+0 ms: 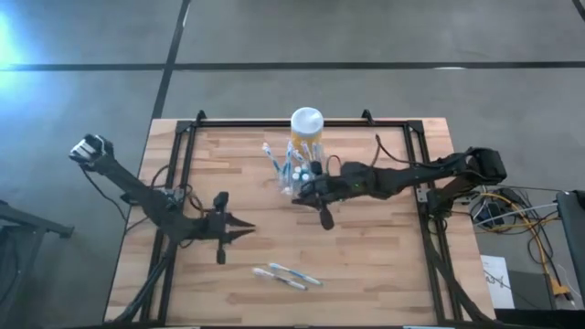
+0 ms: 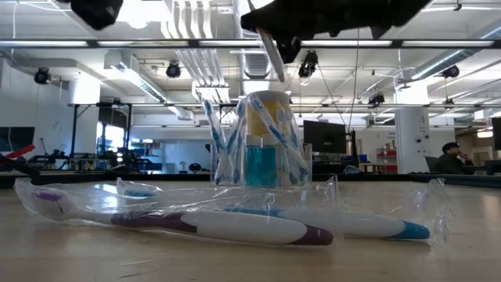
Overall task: Pick & Place toothbrushing station
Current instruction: Put the orange toothbrush into the transparent organizer
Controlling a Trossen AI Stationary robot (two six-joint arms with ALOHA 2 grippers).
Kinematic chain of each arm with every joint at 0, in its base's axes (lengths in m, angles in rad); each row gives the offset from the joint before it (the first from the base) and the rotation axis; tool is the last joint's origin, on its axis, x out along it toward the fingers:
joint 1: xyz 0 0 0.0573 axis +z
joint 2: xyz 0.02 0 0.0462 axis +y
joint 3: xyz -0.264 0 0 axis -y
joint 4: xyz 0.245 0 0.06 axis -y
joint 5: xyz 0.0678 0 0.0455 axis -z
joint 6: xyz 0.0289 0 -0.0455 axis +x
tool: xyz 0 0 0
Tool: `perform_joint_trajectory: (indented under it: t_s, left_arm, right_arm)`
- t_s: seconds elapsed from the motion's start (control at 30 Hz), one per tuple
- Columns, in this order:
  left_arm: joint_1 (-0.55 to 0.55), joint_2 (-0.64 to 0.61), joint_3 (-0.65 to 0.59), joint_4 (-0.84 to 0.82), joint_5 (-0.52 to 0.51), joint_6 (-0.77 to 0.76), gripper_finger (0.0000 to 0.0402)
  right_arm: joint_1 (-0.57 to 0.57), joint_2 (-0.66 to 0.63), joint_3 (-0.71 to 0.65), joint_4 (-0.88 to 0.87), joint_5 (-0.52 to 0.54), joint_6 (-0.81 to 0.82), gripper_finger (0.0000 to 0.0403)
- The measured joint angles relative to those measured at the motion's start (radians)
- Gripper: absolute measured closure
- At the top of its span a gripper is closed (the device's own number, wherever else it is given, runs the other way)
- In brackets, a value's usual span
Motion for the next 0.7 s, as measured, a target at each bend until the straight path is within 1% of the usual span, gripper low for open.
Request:
perform_joint_trajectory:
  t_s: [0.07, 0.17, 0.23, 0.33, 0.43, 0.5, 0.6, 0.7]
  left_arm:
    - [0.01, -0.005, -0.108, 0.212, 0.01, 0.022, 0.0361]
    - [0.048, -0.004, -0.217, 0.391, 0.039, 0.003, 0.0381]
    - [0.076, -0.005, -0.256, 0.453, 0.052, -0.022, 0.0394]
    - [0.117, -0.005, -0.274, 0.485, 0.056, -0.045, 0.0392]
    - [0.16, 0.008, -0.255, 0.486, 0.056, -0.052, 0.0363]
    - [0.18, 0.028, -0.223, 0.489, 0.055, -0.033, 0.0337]
    - [0.196, 0.071, -0.166, 0.482, 0.094, 0.028, 0.0295]
    - [0.202, 0.118, -0.102, 0.469, 0.133, 0.097, 0.0255]
  right_arm:
    - [0.006, 0.006, -0.05, 0.124, 0.0, 0.014, 0.039]
    - [0.022, 0.029, -0.099, 0.239, 0.001, 0.009, 0.039]
    - [0.035, 0.052, -0.116, 0.29, 0.003, -0.01, 0.039]
    - [0.059, 0.095, -0.116, 0.353, 0.028, -0.043, 0.039]
    - [0.075, 0.146, -0.116, 0.438, 0.053, -0.063, 0.039]
    - [0.074, 0.174, -0.117, 0.5, 0.051, -0.041, 0.039]
    - [0.069, 0.198, -0.117, 0.568, 0.053, -0.012, 0.039]
    - [0.068, 0.202, -0.116, 0.574, 0.059, -0.007, 0.039]
